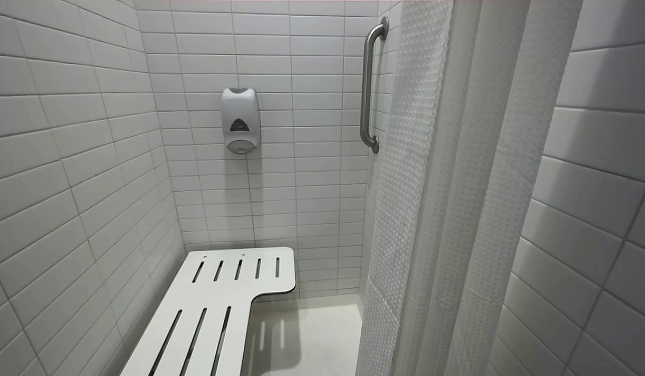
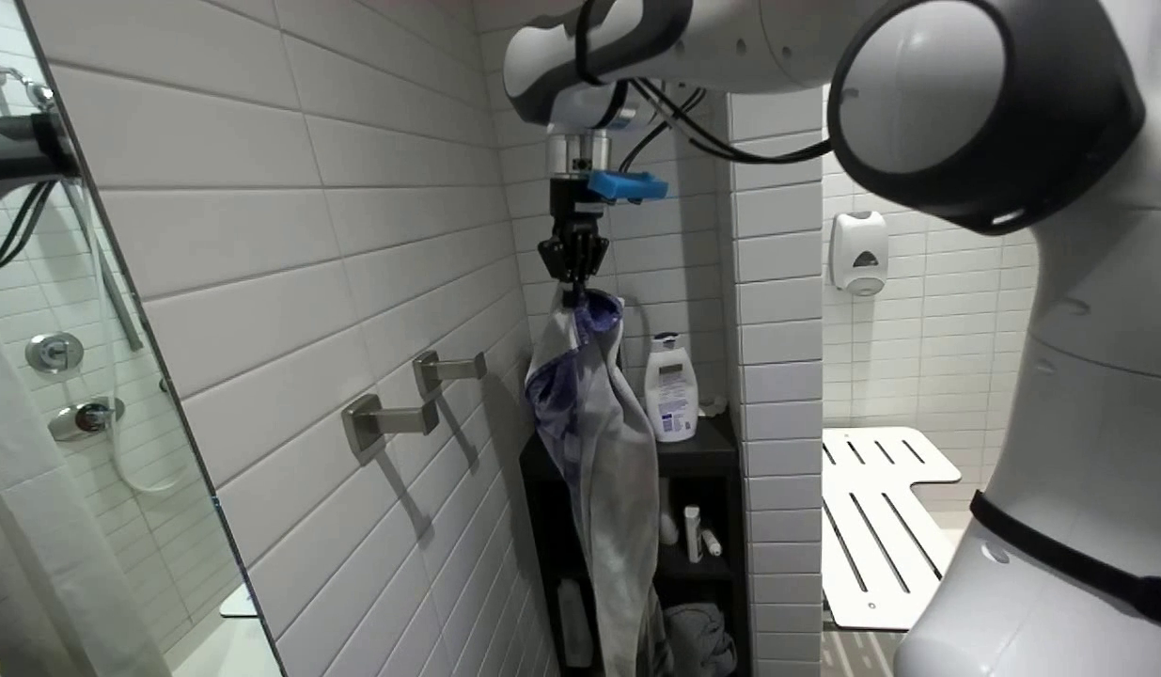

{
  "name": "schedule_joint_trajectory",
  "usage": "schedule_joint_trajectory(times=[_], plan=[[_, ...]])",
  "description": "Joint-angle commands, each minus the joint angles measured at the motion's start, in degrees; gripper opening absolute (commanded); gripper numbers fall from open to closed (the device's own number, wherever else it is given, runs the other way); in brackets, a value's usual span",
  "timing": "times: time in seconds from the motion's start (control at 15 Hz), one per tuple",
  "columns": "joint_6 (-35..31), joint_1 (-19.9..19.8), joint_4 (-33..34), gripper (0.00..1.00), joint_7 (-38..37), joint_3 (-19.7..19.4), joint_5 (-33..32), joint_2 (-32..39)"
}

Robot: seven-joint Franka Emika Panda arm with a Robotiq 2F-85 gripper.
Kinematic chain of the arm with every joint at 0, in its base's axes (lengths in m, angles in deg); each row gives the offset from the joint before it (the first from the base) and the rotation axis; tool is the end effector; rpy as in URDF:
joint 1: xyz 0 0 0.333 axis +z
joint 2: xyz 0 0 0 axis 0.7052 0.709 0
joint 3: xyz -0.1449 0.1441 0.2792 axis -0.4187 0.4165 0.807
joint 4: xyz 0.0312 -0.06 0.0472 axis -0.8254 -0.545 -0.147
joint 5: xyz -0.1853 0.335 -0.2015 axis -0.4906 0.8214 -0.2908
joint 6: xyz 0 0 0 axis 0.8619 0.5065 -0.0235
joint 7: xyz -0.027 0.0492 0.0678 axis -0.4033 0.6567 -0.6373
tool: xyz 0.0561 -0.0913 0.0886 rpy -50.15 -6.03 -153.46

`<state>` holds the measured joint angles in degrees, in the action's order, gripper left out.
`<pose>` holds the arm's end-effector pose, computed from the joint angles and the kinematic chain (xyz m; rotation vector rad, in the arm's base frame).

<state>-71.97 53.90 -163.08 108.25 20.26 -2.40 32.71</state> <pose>0.5616 0.1700 0.6553 -2.8413 -1.0082 -0.1954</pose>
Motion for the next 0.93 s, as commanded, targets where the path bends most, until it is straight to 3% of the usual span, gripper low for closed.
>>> schedule_joint_trajectory(times=[0.0, 0.4, 0.87], plan=[[2.16, 0.40, 9.97, 0.03, 2.85, 1.30, 3.13, 6.17], [4.80, 1.38, 21.39, 0.03, 3.57, 4.81, 2.42, 12.35], [10.19, 2.89, 33.30, 0.03, 3.39, 6.17, 0.01, 16.98]])
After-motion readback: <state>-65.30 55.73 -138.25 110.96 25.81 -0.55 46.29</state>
